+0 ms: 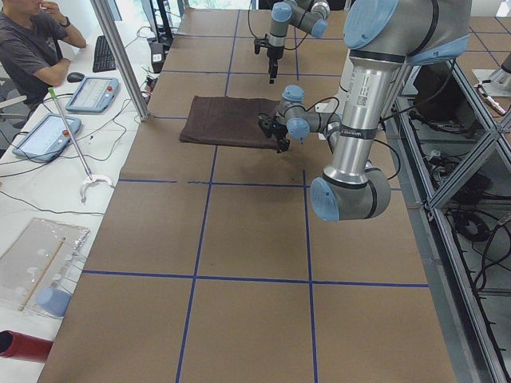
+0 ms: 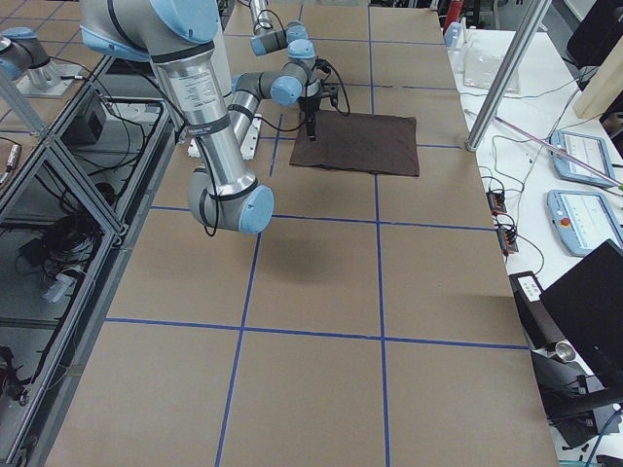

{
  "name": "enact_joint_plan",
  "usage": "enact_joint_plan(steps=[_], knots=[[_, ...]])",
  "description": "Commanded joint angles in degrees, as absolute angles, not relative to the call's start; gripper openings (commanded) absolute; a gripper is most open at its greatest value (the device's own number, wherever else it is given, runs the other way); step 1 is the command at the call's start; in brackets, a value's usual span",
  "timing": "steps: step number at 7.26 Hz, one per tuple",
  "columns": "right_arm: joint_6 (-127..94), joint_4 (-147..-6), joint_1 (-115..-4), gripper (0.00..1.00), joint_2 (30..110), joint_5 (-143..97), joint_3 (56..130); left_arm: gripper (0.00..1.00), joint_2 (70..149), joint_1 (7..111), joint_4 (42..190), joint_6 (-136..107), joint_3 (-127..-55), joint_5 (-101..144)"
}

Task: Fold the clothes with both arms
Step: 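Position the left and right grippers at the two near corners of the shirt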

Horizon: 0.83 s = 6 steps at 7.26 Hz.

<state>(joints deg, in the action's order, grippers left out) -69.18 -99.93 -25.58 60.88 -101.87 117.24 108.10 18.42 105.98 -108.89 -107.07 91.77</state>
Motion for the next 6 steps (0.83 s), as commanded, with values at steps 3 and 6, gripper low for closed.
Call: enact_joint_plan(steps=[3,6], knots=[[-69.3,-100.0,-25.8,1.00,60.9,-101.9,117.3,0.60,108.5,17.1,105.8,-109.2,-108.7,92.1],[-69.4,-99.9,-25.8,1.00,61.0,-102.9,117.7,0.35,108.4,17.0,105.8,-109.2,-108.6,92.1]])
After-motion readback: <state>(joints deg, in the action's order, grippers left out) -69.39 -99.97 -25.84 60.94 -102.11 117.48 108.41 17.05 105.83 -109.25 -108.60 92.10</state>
